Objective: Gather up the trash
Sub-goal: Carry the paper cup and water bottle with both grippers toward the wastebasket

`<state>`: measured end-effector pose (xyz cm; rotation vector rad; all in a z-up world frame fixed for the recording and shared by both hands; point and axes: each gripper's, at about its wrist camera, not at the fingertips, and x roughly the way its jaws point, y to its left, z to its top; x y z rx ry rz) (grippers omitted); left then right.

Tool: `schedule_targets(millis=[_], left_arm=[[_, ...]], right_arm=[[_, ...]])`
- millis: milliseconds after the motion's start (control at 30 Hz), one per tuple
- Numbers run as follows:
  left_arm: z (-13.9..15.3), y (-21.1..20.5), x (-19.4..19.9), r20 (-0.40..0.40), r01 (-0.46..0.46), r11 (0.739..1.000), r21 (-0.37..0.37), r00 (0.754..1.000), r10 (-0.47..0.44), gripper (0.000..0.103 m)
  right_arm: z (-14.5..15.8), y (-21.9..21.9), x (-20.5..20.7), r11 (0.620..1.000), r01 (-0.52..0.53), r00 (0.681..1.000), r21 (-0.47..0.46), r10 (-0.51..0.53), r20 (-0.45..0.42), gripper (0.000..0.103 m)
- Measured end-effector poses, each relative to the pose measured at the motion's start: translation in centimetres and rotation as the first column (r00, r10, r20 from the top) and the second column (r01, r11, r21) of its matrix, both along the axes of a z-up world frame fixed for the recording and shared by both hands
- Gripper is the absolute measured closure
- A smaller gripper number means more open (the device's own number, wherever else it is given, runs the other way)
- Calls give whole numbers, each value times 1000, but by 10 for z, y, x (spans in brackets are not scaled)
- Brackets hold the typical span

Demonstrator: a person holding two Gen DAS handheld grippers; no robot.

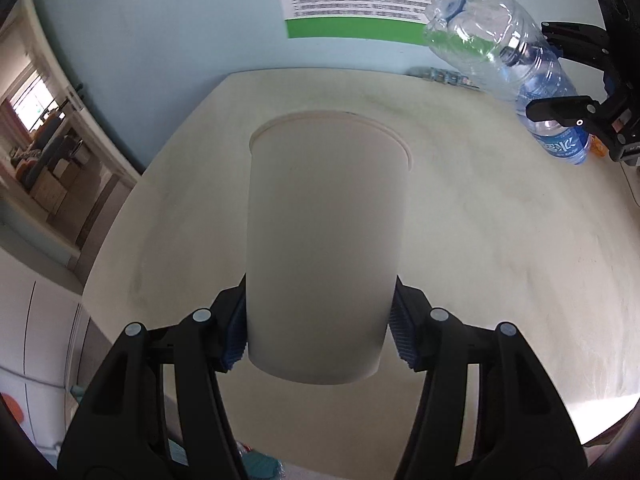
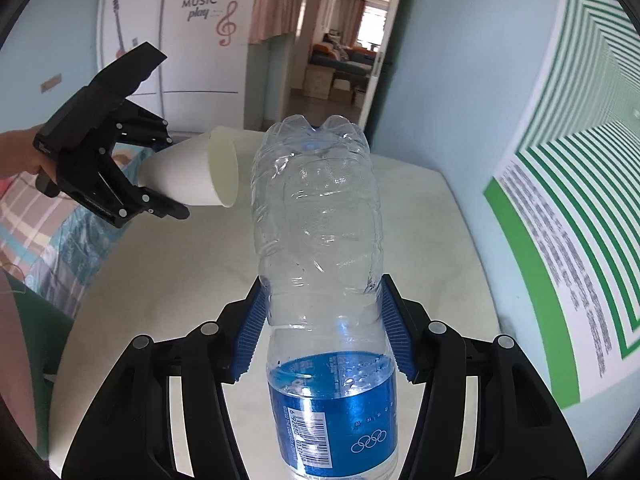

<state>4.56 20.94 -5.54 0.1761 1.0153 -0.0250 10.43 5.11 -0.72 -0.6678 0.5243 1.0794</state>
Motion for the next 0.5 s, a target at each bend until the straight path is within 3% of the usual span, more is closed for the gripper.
schedule_targets(millis=[133, 233, 500], left_arm=[[-1, 62, -47, -4, -124, 992, -14, 992, 124, 47], [-9, 115, -92, -26, -231, 973, -23, 973, 230, 47], [-47, 233, -209, -125, -467, 884, -31, 879, 460, 47]], right_arm=[[-9, 78, -12, 992, -126, 992, -4, 125, -31, 47], [-17, 140, -40, 973, -230, 971, 1, 229, -65, 47], [-50, 308, -125, 879, -476, 865, 18, 472, -170, 47]])
